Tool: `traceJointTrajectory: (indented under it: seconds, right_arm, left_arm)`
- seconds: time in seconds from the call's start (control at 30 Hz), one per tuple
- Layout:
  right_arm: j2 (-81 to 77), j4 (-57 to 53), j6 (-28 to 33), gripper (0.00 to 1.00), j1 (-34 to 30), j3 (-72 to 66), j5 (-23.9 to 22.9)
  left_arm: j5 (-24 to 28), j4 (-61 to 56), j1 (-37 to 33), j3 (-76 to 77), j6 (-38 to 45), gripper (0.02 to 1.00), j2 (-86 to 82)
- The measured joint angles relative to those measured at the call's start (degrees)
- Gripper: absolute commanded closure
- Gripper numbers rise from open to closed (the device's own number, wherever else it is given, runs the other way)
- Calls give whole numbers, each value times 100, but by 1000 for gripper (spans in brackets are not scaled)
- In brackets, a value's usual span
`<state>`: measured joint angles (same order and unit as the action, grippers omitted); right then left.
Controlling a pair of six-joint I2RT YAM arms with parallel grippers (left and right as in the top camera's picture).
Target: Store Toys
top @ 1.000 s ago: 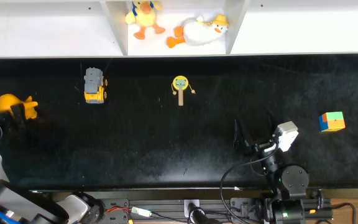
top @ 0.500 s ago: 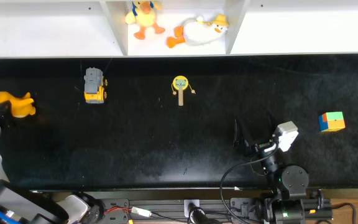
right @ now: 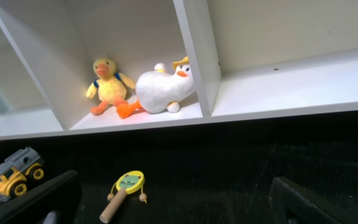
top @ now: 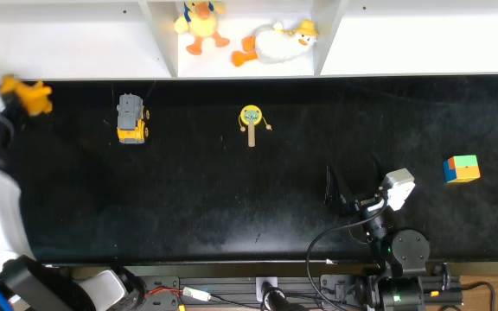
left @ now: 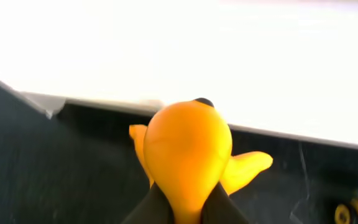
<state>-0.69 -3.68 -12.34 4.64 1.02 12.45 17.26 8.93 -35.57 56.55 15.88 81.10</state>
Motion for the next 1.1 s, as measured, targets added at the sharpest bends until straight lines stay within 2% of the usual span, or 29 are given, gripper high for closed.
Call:
traceJointTrajectory:
  seconds: [0.23,0.4,1.1]
  right_arm:
    - [0,2,-2,7,0,0,0]
    - [0,-2,-2,7,2,0,-4]
    - [0,-2,0,7,2,0,-2]
  left_arm:
    - [-1180,-299,817,28,-101,985,0]
    - [-1414,-299,861,275,-236,982,2]
    - [-774,-531,861,1314,-428,985,1285]
